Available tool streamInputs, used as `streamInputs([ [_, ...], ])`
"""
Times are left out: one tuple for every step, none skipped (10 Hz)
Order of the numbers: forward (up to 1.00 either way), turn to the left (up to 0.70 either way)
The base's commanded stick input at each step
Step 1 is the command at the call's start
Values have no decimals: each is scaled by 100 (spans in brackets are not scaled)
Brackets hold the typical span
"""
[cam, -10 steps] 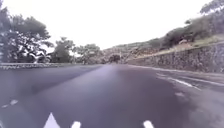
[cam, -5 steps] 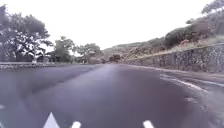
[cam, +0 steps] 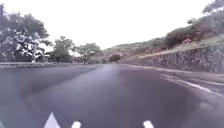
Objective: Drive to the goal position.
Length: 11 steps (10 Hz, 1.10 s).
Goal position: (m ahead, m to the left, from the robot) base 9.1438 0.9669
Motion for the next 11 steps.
streamInputs([
  [70,0],
  [70,0],
  [70,0],
  [70,0],
  [70,0],
  [70,0],
  [70,0],
  [70,0],
  [70,0],
  [70,0],
  [70,0],
])
